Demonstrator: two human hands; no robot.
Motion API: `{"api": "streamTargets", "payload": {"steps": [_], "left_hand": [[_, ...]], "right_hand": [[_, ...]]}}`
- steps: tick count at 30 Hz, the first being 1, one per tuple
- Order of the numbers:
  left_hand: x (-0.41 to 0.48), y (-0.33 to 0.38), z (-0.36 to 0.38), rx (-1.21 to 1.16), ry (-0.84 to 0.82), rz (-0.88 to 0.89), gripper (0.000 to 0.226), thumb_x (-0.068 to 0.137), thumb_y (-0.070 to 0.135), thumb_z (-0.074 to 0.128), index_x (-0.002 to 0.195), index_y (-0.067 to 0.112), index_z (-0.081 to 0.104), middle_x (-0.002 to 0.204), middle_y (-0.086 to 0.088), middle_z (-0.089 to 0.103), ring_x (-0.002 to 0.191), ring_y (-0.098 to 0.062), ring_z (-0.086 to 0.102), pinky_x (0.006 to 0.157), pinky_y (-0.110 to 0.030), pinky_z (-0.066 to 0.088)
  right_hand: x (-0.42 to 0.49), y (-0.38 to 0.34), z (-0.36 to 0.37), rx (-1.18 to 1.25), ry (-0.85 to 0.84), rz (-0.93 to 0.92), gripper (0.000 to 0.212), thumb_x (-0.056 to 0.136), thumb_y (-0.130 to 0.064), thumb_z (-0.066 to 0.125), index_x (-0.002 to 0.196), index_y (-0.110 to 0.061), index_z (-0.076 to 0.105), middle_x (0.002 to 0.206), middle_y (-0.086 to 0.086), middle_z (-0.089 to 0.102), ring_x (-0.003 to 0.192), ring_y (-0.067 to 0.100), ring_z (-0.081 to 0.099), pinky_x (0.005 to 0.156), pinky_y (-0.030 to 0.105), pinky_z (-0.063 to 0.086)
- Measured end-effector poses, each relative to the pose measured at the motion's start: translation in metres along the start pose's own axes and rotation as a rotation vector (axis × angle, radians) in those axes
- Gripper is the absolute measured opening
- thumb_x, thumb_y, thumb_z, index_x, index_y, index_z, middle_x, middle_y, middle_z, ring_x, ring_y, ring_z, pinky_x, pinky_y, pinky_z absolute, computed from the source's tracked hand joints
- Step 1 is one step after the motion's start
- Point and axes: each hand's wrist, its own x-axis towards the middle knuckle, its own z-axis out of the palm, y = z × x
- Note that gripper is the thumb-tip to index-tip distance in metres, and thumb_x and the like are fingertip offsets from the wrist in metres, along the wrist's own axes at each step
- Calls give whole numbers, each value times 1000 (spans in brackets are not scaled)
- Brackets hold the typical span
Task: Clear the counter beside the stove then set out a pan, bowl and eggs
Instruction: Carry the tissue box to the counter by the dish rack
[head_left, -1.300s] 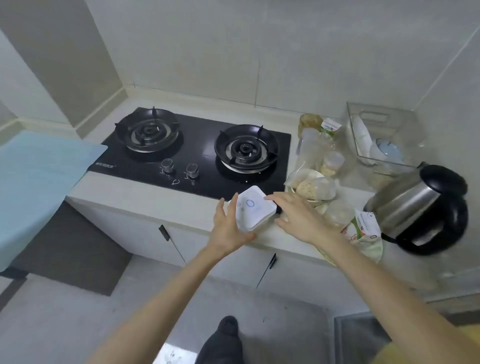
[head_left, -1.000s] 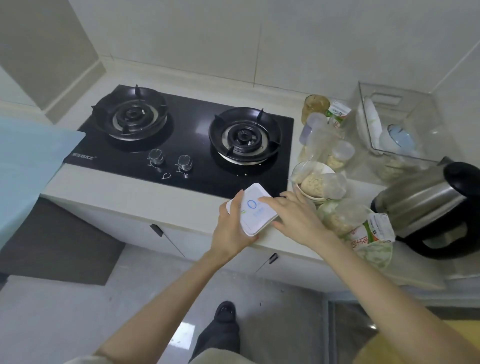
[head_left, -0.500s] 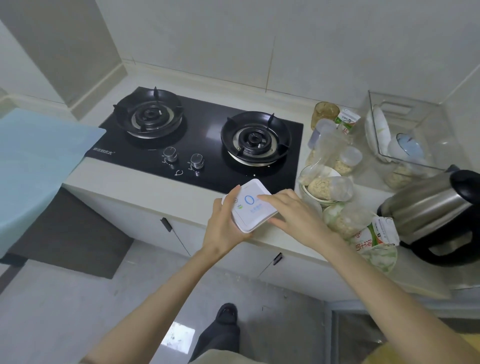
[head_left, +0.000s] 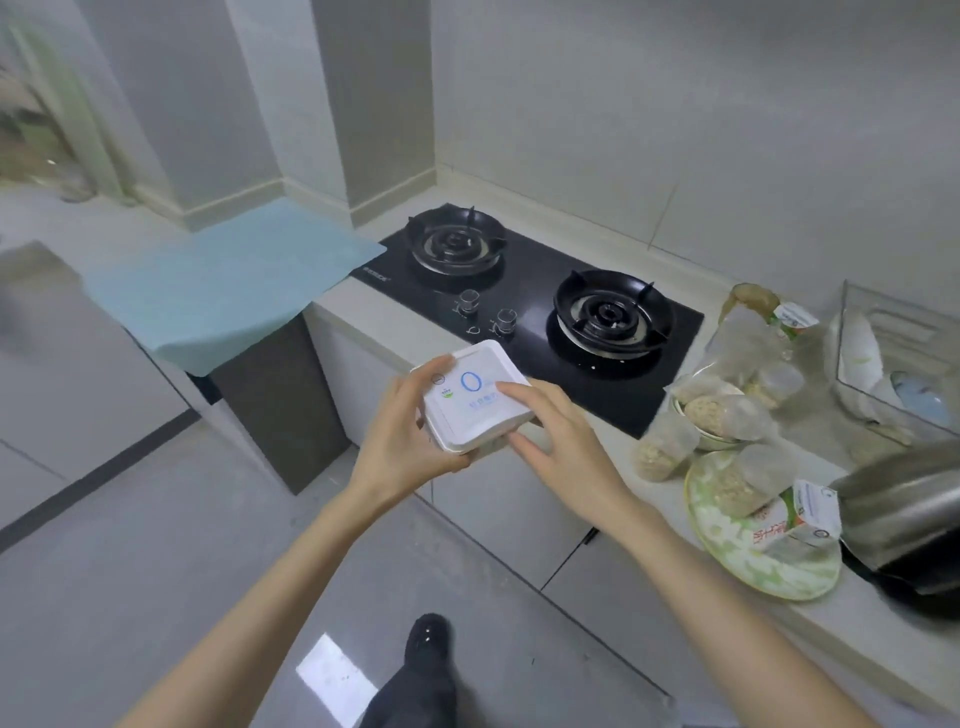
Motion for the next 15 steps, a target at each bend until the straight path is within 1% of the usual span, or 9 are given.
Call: {"api": "streamTargets", "payload": {"steps": [1,3,5,6,7,9,11,12,15], "left_hand": [[-13,4,-11,7,39,-11,91,54,17,86,132,37,45,121,19,48,117,1,46,90,-23,49],[-25,12,-23,4,36,4,86,52,20,86,127,39,48,121,21,48,116,0,49,90,-28,52],[-27,8,-22,12,46,3,83,51,29,85,125,41,48,122,17,50,115,-1,50,88,-28,53],[-94,7,-99,35,270,-69,81,50,33,83,124,41,49,122,15,51,113,-2,52,86,-25,53],[-111,6,-118,60,360,-82,80,49,36,82,122,40,50,121,12,53,111,-3,54,83,-23,52],[-115,1,-127,13,370,-88,77,48,33,82,120,34,53,120,7,54,106,-4,57,79,-17,51],[-121,3,-132,21,367,-97,77,49,25,84,120,28,55,122,8,54,106,-1,55,78,-10,48],[-130,1,-144,37,398,-104,76,50,23,84,121,26,55,123,9,54,107,0,55,78,-8,47],[-162,-15,-188,51,507,-123,76,51,23,84,121,27,55,124,12,55,110,-3,54,83,-14,49]], "right_hand": [[-2,-9,5,16,-16,-26,50,90,-10,61,135,-29,49,136,-6,43,122,9,47,103,32,43],[-1,-14,14,9,11,-45,49,90,-8,60,134,-28,49,136,-6,43,121,7,46,101,29,43],[-3,-19,11,-20,57,-85,50,89,-6,60,134,-27,49,137,-5,42,121,9,48,99,27,44],[1,-90,62,23,-93,-283,50,89,-6,60,134,-26,49,137,-4,43,121,12,49,98,28,45],[-1,-106,77,5,-158,-337,50,89,-6,61,134,-25,49,137,-2,43,120,14,50,97,28,46],[5,-118,81,3,-137,-346,50,89,-7,62,134,-24,49,137,0,44,118,15,51,94,26,46],[4,-125,89,-9,-110,-358,49,89,-7,62,134,-22,50,138,1,45,118,13,49,93,19,42],[7,-133,99,10,-121,-393,49,89,-6,62,134,-21,50,139,1,44,119,12,48,93,15,40],[14,-172,138,39,-212,-479,47,90,-7,61,135,-19,49,141,2,42,121,12,48,93,12,37]]}}
